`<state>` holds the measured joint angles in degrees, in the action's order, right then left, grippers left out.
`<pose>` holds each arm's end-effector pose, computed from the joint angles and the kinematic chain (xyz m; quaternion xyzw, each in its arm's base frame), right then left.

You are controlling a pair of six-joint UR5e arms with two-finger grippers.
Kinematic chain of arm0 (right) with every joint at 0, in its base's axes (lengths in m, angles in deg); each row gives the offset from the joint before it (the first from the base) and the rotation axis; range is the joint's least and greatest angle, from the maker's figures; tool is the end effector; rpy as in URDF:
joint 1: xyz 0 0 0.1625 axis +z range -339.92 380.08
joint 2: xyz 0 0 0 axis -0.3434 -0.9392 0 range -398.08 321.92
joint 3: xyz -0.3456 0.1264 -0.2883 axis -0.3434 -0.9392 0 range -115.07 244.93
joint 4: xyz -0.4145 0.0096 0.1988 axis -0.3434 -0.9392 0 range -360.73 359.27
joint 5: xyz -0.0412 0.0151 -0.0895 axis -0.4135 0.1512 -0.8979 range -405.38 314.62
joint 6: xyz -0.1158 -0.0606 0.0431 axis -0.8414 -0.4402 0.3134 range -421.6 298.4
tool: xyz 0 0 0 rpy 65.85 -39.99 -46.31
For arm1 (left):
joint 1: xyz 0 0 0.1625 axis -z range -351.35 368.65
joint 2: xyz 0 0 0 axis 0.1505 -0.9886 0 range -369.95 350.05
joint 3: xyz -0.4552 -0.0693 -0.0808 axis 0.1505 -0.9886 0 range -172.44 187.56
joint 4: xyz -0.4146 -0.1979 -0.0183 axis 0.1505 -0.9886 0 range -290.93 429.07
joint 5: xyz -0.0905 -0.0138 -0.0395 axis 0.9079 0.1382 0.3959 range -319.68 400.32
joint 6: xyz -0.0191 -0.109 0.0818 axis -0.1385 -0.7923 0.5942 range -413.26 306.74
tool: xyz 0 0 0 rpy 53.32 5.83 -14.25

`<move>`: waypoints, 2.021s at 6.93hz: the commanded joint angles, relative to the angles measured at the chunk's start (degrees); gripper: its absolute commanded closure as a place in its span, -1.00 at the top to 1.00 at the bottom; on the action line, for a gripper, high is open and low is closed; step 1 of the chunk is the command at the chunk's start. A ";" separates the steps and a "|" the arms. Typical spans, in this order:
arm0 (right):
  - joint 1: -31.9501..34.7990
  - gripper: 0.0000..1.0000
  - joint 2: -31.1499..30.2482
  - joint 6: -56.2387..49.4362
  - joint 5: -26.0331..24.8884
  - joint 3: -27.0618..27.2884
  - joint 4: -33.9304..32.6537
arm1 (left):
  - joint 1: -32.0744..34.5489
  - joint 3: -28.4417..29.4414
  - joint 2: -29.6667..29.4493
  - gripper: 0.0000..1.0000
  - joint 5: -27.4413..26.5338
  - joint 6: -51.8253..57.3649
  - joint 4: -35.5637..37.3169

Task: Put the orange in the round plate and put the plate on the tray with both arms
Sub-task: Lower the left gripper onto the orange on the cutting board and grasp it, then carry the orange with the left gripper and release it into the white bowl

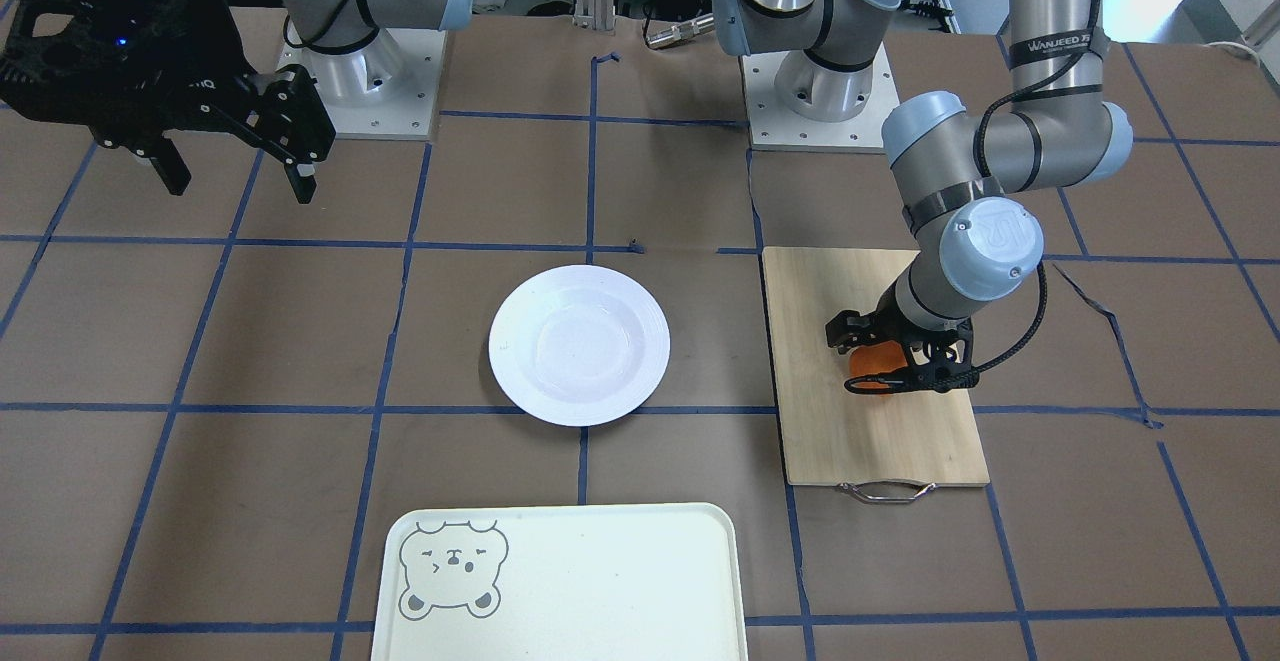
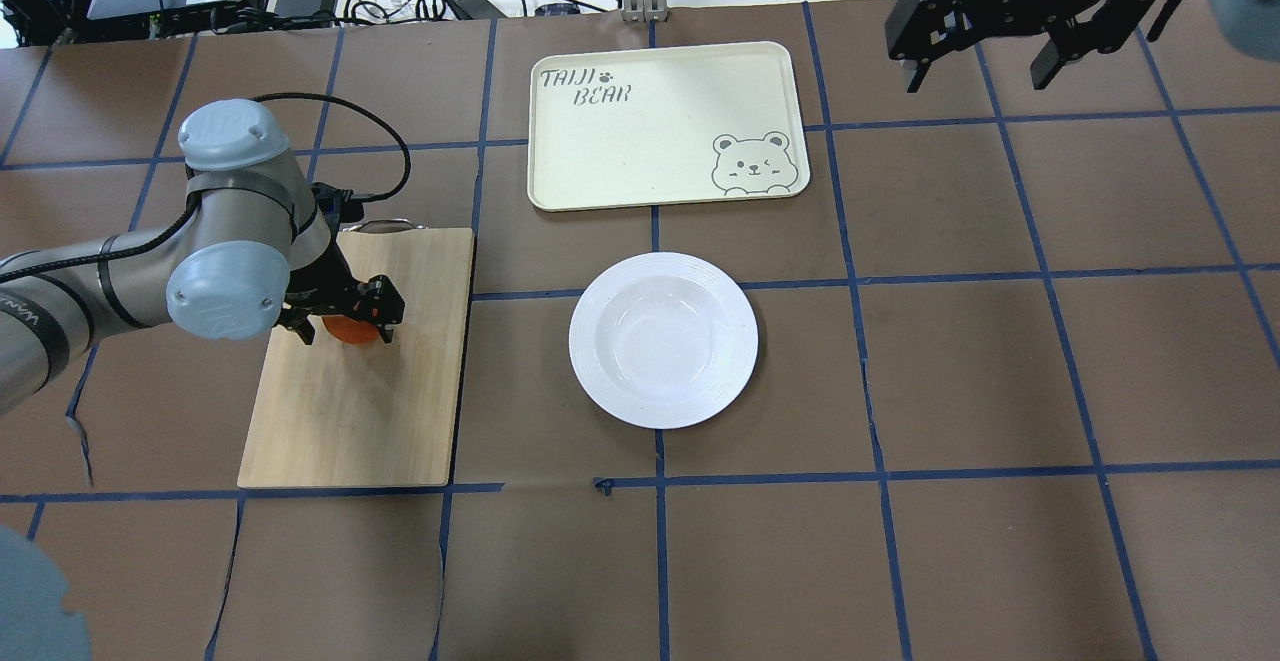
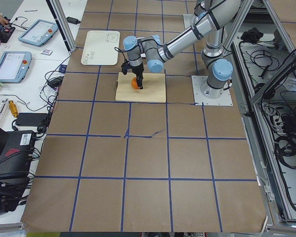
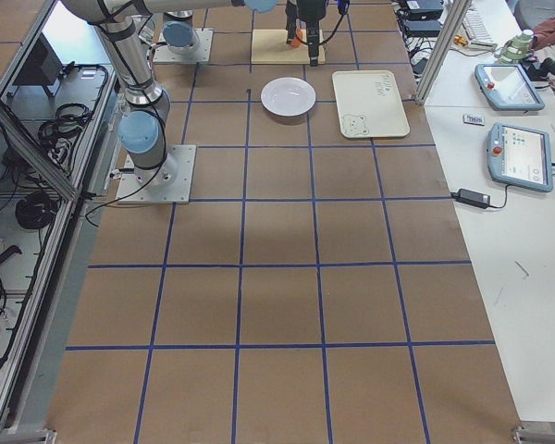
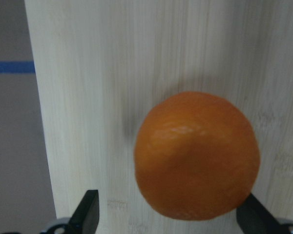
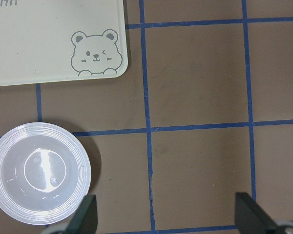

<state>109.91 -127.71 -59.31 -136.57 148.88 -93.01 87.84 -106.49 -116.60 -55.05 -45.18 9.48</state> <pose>0.1287 -0.5591 0.5511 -0.0221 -0.9973 0.0695 0.0091 -0.0166 -0.5541 0.1708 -0.0196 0.9947 0.0960 0.0314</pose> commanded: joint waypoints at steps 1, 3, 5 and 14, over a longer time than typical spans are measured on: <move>0.09 1.00 0.34 -0.79 0.57 -0.45 0.08 | -0.18 0.49 -1.45 0.64 2.47 0.36 0.70; 0.09 1.00 -0.19 -0.88 0.40 -0.63 -0.01 | -0.18 0.76 -1.28 0.08 2.12 1.85 3.76; 0.26 1.00 -0.19 -0.71 0.05 -0.63 -0.01 | 0.87 1.54 -0.23 -0.39 2.30 0.99 4.30; 0.00 1.00 -0.02 -1.14 -0.12 -2.82 0.17 | 36.74 6.03 -6.53 -0.37 8.89 -50.26 10.36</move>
<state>110.12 -127.86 -60.19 -136.45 146.72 -92.77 123.92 -101.01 -121.02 -46.53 -93.98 19.41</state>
